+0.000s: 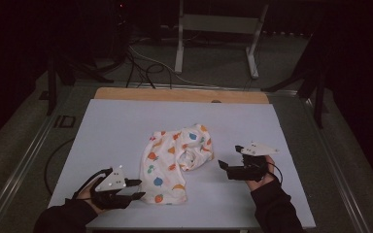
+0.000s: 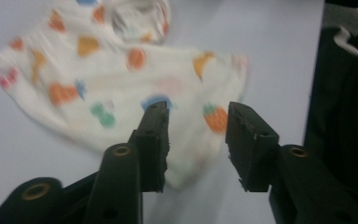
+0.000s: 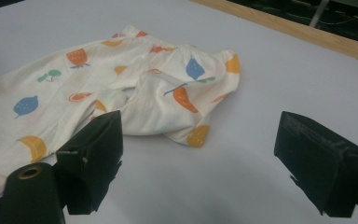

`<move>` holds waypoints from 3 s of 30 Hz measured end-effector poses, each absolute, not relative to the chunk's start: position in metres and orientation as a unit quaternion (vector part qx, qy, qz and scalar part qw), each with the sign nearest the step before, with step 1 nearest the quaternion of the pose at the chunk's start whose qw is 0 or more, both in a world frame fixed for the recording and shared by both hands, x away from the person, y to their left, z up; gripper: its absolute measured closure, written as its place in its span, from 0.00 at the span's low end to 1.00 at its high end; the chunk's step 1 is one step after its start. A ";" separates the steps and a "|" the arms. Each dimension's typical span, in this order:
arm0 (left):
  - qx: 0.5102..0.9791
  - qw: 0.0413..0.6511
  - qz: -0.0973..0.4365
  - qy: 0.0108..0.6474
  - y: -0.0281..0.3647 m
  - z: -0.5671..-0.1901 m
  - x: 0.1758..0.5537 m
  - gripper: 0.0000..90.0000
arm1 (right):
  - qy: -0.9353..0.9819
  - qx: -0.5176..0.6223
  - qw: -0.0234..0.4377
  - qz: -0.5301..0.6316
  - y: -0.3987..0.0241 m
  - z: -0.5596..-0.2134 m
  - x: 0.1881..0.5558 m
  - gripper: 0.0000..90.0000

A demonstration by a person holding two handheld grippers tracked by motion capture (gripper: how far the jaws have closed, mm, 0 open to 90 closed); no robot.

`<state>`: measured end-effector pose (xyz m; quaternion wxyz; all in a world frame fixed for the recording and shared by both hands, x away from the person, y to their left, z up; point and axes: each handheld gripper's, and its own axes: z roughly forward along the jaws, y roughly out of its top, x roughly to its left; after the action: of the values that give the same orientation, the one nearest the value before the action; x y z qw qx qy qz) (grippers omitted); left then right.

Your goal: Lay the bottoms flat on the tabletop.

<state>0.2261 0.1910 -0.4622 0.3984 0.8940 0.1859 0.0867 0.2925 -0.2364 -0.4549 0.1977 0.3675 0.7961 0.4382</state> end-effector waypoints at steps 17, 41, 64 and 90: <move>0.929 0.302 0.048 0.208 0.196 -0.503 0.232 0.65 | 0.798 0.364 0.196 0.439 -0.234 -0.455 0.292 0.18; 0.917 0.354 0.014 0.182 0.187 -0.478 0.232 0.75 | 0.798 0.366 0.195 0.437 -0.235 -0.456 0.293 0.18; 0.938 0.304 0.077 0.148 0.185 -0.507 0.228 0.85 | 0.800 0.364 0.196 0.436 -0.235 -0.456 0.293 0.18; 0.944 0.298 0.059 0.130 0.209 -0.505 0.219 0.87 | 0.799 0.364 0.194 0.437 -0.235 -0.456 0.292 0.18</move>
<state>0.2188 0.2093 -0.5049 0.2980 0.9438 0.1300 0.0590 0.2924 -0.2351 -0.4558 0.1938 0.3643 0.7993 0.4368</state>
